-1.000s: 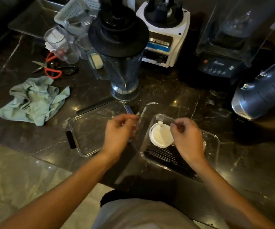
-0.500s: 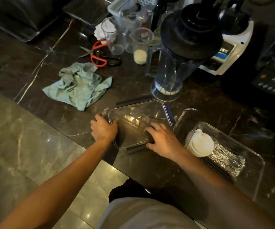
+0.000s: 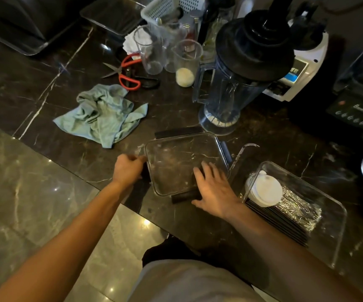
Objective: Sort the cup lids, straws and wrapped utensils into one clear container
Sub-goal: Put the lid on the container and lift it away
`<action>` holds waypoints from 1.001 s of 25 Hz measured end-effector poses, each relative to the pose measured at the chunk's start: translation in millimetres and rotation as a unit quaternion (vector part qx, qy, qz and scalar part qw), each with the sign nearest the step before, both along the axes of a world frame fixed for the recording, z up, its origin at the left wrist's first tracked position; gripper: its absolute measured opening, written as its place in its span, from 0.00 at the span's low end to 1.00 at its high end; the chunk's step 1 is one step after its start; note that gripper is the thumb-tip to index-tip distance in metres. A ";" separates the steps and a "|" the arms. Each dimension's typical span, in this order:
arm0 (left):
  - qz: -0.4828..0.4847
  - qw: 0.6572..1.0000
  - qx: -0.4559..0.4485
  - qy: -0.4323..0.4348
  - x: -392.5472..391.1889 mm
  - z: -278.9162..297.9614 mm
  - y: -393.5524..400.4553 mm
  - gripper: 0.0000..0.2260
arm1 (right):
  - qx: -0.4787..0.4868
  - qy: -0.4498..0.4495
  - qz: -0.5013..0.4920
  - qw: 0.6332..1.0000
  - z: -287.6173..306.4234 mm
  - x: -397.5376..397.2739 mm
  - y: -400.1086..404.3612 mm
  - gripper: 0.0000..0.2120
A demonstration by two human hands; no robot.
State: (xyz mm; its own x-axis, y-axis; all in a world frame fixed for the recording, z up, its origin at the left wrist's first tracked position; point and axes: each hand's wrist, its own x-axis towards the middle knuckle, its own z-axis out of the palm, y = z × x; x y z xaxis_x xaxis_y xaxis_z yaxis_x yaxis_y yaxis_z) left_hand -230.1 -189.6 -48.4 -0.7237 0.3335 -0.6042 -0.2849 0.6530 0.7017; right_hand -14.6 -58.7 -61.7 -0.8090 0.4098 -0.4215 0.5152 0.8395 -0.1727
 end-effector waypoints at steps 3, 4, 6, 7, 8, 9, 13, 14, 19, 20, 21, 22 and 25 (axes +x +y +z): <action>0.026 0.994 0.102 -0.017 4.2 45.1 7.6 0.07 | -0.003 0.047 -0.048 0.998 7.7 1.7 -4.1 0.44; 0.029 0.989 0.143 -0.037 5.2 60.7 11.9 0.06 | -0.012 0.086 -0.069 0.994 12.4 5.0 -4.1 0.42; 0.015 0.974 0.215 -0.072 8.4 86.6 20.7 0.05 | -0.029 0.203 -0.109 0.973 24.3 14.9 0.1 0.34; 0.006 0.967 0.243 -0.080 10.5 95.4 25.8 0.05 | -0.040 0.269 -0.145 0.951 31.4 19.7 5.1 0.29; 0.001 0.962 0.261 -0.082 12.5 103.3 31.0 0.06 | -0.058 0.318 -0.191 0.927 39.9 23.3 12.4 0.23; -0.004 0.958 0.276 -0.077 14.3 107.7 35.7 0.07 | -0.078 0.336 -0.231 0.910 49.5 25.3 19.7 0.18; -0.003 0.949 0.312 -0.043 21.8 107.8 56.2 0.05 | -0.148 0.386 -0.284 0.865 82.7 36.6 48.7 0.06; -0.009 0.955 0.295 -0.015 22.4 103.7 59.9 0.14 | -0.197 0.424 -0.305 0.830 91.6 40.2 53.7 0.04; -0.152 0.941 0.303 -0.023 42.0 98.0 88.8 0.24 | -0.369 0.508 -0.323 0.708 137.3 90.0 85.4 0.05; -0.184 0.931 0.313 -0.039 51.0 99.4 96.0 0.15 | -0.393 0.505 -0.332 0.693 142.4 103.6 91.6 0.05; -0.217 0.923 0.315 -0.044 62.9 102.3 104.5 0.10 | -0.404 0.501 -0.343 0.684 146.2 119.4 97.4 0.06; -0.245 0.916 0.313 -0.047 75.0 104.1 110.7 0.08 | -0.407 0.493 -0.357 0.681 148.1 133.8 102.5 0.06; -0.306 0.904 0.289 -0.074 115.2 99.4 127.7 0.09 | -0.413 0.452 -0.401 0.681 146.3 177.9 111.8 0.08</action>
